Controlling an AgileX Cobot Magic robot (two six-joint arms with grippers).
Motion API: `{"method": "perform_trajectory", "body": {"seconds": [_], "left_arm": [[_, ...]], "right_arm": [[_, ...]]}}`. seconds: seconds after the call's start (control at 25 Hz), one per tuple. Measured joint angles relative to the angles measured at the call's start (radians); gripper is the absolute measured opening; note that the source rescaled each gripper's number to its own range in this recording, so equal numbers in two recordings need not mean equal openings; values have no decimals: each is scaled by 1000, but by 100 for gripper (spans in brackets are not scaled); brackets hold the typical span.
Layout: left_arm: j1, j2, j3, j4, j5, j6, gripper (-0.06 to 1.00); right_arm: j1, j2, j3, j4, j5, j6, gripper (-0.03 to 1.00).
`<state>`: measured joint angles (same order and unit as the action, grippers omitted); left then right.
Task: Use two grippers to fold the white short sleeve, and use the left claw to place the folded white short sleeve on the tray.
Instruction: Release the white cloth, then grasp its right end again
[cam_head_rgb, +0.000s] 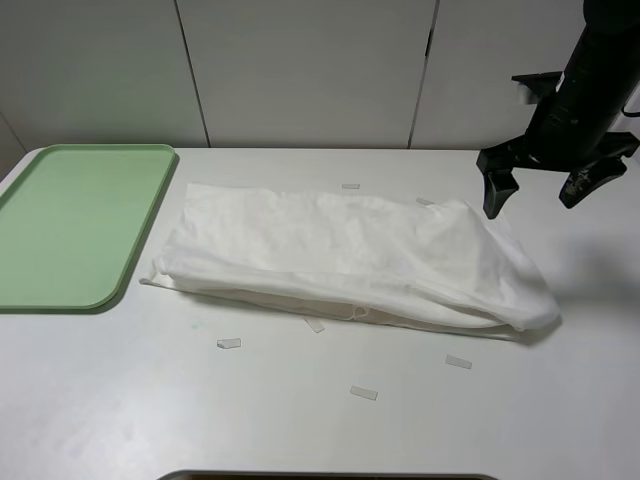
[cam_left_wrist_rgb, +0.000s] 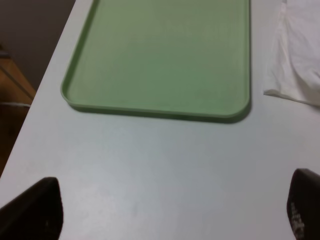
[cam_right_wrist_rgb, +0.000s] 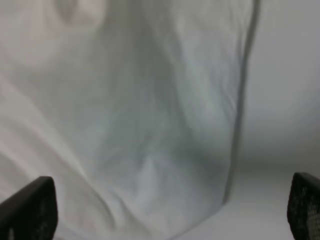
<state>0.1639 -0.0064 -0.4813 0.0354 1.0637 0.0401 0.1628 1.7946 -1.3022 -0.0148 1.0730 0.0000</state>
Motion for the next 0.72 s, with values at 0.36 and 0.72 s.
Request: {"method": "perform_trajectory", "body": {"seconds": [0.36,0.72], "left_arm": [[0,0,0,0,0,0,88],[0,0,0,0,0,0,88]], "right_arm": [[0,-3,76,-37,-153,115,100],[-80,9,170,-63,-298,126,100]]}}
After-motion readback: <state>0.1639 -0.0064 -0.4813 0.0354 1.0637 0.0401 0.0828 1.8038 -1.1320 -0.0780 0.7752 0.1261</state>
